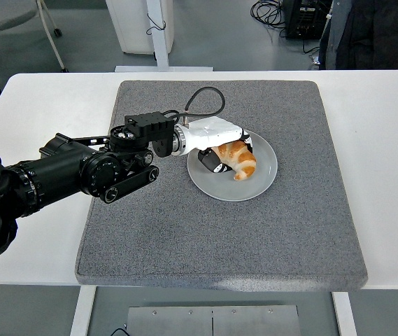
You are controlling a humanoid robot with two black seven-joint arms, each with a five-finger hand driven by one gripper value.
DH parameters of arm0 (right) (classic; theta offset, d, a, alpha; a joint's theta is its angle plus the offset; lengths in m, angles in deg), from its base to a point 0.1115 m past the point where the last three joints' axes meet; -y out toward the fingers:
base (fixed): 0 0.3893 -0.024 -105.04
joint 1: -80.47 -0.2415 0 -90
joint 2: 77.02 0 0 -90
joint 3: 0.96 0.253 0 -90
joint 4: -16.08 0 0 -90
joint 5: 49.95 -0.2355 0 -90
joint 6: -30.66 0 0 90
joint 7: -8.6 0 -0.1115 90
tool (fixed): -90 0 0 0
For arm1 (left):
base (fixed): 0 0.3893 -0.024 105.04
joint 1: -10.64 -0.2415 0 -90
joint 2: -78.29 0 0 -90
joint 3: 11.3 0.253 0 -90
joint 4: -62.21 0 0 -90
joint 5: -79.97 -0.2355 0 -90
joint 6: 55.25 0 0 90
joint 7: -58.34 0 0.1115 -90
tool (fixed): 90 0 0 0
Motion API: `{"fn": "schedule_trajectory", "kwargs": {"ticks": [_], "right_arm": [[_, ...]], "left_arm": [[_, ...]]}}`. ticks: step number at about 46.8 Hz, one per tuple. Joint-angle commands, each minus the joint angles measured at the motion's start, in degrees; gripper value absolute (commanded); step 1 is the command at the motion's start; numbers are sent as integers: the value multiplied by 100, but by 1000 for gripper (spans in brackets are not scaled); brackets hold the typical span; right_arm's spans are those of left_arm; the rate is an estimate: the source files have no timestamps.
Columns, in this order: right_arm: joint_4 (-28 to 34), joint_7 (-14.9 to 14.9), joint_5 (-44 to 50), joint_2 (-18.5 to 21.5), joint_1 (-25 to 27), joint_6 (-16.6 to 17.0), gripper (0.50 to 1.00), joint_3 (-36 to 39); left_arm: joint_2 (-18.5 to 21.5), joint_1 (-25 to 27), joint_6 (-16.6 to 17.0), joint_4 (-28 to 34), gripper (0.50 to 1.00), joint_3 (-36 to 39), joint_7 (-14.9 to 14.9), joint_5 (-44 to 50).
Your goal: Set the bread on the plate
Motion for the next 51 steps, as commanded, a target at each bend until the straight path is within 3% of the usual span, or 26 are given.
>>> {"fn": "schedule_trajectory", "kwargs": {"ticks": [1,5,7,9,11,12,31,51], "right_arm": [[0,0,0,0,0,2,1000,2],[0,0,0,0,0,2,1000,2],[0,0,0,0,0,-7,1000,2],[0,0,0,0,0,2,1000,2],[0,0,0,0,0,2,1000,2],[0,0,0,0,0,2,1000,-7],[0,0,0,0,0,2,1000,-7],[0,0,0,0,0,2,1000,2]], "left_arm": [[0,11,0,2,500,3,0,-1],[0,28,0,2,500,3,0,34],[0,28,0,10,781,-6,0,70],[0,55,-26,54,842,-15,8,96],[0,64,-44,81,974,-6,8,96],[0,72,-44,81,993,-6,8,96],[9,450,-299,546,993,-94,43,114],[545,1101,-712,916,993,-357,35,869]]}}
